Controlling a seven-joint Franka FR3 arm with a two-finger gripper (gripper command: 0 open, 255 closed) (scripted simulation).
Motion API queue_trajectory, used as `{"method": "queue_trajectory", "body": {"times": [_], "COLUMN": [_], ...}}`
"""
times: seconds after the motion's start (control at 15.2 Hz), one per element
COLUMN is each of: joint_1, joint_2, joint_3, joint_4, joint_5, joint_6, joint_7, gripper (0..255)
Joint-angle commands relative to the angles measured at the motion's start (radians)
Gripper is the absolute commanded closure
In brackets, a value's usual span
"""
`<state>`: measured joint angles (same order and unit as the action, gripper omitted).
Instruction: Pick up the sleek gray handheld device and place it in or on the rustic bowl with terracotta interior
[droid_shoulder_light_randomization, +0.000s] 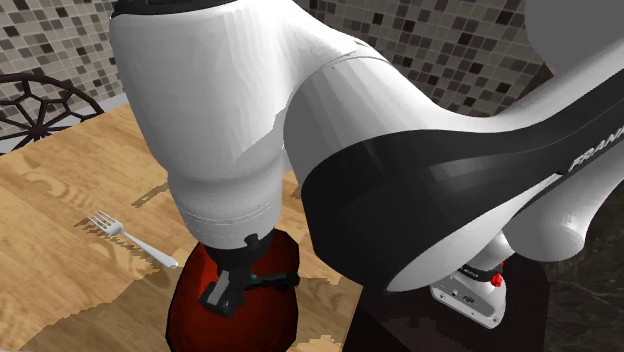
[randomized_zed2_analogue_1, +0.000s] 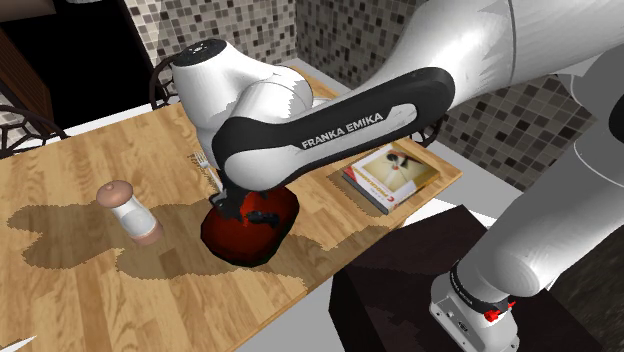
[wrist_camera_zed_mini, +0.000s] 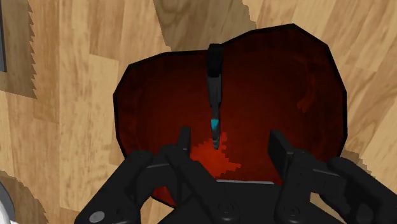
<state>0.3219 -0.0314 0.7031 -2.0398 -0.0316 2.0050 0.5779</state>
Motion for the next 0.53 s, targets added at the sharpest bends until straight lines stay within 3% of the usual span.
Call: {"method": "queue_trajectory", "body": {"times": [0.0,0.2,0.46], "joint_1": [0.000,0.000,-0.001], "joint_2": [0.000,0.000,-0.032], "joint_3": [0.000,0.000,-0.004], "joint_4": [0.000,0.000,0.100], "joint_5": [0.000,0.000,0.023], "joint_6": [0.000,0.000,-0.124], "joint_7": [0.000,0.000,-0.017], "gripper": [0,0,0]}}
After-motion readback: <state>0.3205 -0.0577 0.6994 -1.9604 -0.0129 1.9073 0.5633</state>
